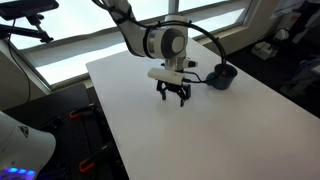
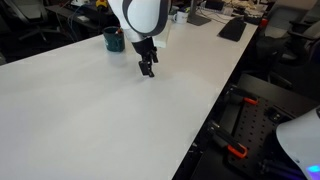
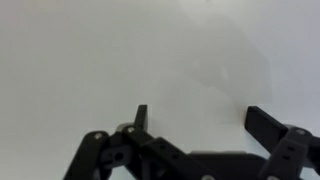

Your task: Take the marker out of the mug and put it on the tabletop.

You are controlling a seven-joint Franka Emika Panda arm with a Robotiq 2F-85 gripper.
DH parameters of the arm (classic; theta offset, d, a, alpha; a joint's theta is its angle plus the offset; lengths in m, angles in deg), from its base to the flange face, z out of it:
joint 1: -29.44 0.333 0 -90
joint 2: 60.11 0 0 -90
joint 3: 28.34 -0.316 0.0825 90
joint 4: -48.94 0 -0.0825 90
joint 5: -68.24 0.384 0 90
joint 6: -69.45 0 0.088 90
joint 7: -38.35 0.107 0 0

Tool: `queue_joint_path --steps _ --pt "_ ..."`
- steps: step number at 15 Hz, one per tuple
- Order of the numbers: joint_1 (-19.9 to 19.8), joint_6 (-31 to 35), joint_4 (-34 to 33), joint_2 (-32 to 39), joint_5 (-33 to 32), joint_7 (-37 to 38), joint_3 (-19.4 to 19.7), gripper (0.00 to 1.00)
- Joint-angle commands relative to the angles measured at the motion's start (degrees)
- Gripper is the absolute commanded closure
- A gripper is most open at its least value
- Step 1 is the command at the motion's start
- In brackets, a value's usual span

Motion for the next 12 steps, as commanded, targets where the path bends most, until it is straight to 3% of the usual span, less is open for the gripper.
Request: queue_joint_path --steps 1,6,12 --pt "0.6 0.0 -0.1 0.1 0.6 -0.4 0.6 0.0" --pt "0.7 6.1 -1.5 -0.9 0.0 0.9 1.3 0.0" --pt "3.0 12.2 -5.3 -7.5 -1.0 1.3 3.2 0.0"
